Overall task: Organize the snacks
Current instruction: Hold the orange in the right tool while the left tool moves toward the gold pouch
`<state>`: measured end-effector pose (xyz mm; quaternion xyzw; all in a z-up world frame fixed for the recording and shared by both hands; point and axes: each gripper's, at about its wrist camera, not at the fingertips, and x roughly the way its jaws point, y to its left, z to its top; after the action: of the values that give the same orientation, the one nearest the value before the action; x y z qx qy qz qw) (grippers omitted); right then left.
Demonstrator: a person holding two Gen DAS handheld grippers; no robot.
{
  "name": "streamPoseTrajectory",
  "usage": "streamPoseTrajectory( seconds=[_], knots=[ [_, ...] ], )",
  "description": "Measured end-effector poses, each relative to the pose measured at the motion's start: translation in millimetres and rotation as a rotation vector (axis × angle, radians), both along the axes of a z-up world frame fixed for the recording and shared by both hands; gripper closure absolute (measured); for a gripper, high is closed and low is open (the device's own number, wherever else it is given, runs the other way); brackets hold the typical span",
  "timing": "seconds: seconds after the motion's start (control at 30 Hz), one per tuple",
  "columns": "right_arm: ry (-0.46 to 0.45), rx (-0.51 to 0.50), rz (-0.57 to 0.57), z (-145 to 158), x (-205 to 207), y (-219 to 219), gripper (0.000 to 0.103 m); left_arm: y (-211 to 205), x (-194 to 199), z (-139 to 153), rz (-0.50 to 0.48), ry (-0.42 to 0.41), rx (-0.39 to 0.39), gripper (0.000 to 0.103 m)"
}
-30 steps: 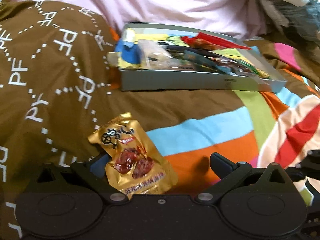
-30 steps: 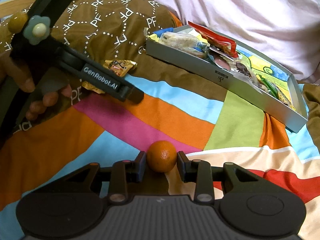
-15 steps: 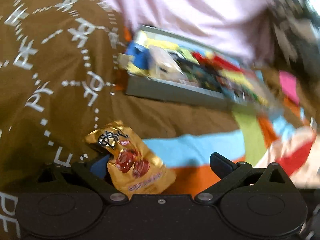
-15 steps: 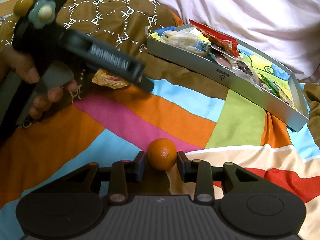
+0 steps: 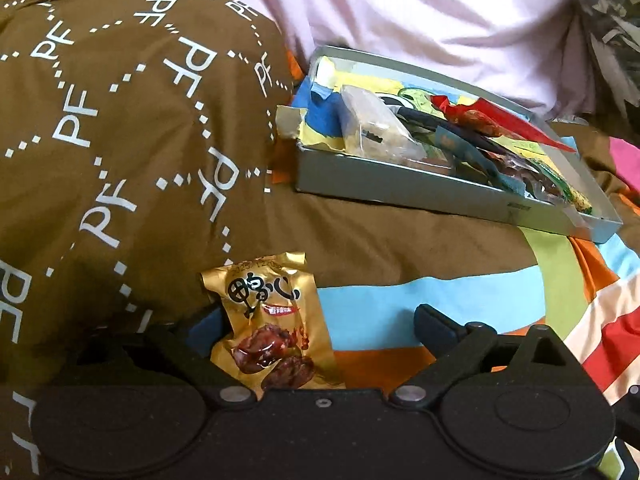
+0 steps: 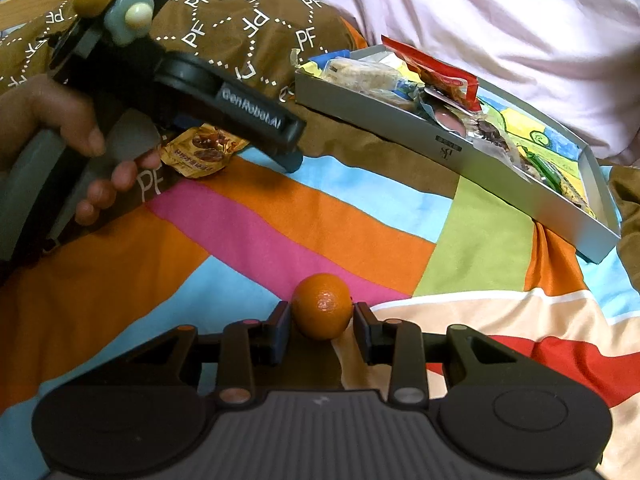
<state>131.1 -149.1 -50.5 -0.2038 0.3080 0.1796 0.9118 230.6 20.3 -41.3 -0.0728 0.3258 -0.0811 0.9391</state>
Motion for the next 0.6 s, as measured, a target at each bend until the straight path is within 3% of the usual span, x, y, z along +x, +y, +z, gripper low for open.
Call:
streamPoseTrajectory(
  seconds=[0.27,0.6],
  knots=[
    [-0.001,0.008,0.001,0.4,-1.4,-0.1,0.065,10.5,-6.7,1.1,0.035,-0.02,-0.023,0.024],
    [0.022,0.048,-0.011,5.6,-15.9,-4.4,0.065,-1.2,-29.9,-1.2,-0.086,0.002,-0.02,0.027]
  ],
)
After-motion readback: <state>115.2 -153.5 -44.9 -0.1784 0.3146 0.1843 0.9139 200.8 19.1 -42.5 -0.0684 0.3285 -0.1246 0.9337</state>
